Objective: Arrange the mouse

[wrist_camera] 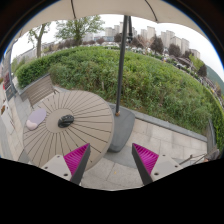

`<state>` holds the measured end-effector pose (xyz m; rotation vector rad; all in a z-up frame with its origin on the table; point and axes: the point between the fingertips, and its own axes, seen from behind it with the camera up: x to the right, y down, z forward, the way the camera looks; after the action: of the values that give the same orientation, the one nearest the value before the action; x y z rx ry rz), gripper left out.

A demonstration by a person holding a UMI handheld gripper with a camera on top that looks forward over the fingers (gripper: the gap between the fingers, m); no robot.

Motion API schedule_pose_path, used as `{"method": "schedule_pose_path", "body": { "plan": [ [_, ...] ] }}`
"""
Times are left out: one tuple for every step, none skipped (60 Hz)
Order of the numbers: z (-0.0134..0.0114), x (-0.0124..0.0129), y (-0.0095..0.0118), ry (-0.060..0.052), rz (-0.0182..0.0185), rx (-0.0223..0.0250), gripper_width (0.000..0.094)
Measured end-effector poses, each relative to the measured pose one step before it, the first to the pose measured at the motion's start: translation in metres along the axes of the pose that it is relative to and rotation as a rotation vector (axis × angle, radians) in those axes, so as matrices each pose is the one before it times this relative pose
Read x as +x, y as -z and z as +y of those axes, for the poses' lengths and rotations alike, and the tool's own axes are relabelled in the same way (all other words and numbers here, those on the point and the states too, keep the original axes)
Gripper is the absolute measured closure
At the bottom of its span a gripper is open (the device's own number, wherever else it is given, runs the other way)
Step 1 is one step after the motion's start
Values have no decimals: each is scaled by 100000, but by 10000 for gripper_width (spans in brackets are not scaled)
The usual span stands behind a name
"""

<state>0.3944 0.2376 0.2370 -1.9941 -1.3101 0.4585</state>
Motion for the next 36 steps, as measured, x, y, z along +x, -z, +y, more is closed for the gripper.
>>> {"method": "schedule_pose_path", "body": {
  "plan": [
    [333, -686, 488, 28, -954, -8, 81],
    [60, -351, 7, 206, -945, -268, 81],
    [32, -400, 2, 314, -944, -232, 81],
    [18, -404, -2, 379, -796, -168, 81],
    [6, -425, -25, 522, -671, -77, 81],
    [43, -264, -48, 641, -589, -120, 80],
    [-66, -639, -74, 755, -507, -201, 81],
    [-62, -512, -82, 787, -440, -229, 82],
    [-31, -556, -126, 727, -371, -233, 82],
    [-57, -582, -53, 684, -404, -149, 81],
    [-85, -556, -79, 636, -475, -102, 80],
    [-65, -596, -113, 545, -542, 6, 80],
    [-77, -634, -108, 445, -587, 123, 81],
    [-89, -562, -134, 314, -598, 194, 82],
    [-87, -588, -126, 234, -579, 181, 82],
    [-62, -611, -157, 253, -595, 133, 80],
    [-51, -600, -164, 257, -609, 10, 81],
    [-35, -626, -181, 249, -597, -31, 80],
    [-38, -615, -217, 248, -597, -83, 80],
    [-5, -630, -234, 292, -598, -115, 80],
    [114, -488, -619, 458, -540, -36, 80],
    [-99, -770, 202, 173, -616, -276, 80],
    [89, -460, -628, 393, -509, -8, 79],
    [-31, -620, -235, 182, -556, -11, 80],
    [-61, -630, -215, 120, -517, 191, 80],
    [-46, -598, -278, 129, -451, 309, 80],
    [-165, -702, 113, -4, -435, 172, 81],
    [95, -395, -615, 243, -212, 233, 80],
    [3, -574, -239, 50, -163, 92, 80],
    [5, -570, -239, -70, -123, 168, 81],
    [-38, -557, -224, -95, -183, 315, 79],
    [-68, -567, -206, -64, -318, 459, 79],
    [-87, -587, -241, -36, -364, 716, 80],
    [-93, -608, -220, -7, -391, 829, 78],
    [-63, -566, -234, 57, -334, 819, 79],
    [-19, -560, -268, 220, -298, 659, 79]
  ]
}}
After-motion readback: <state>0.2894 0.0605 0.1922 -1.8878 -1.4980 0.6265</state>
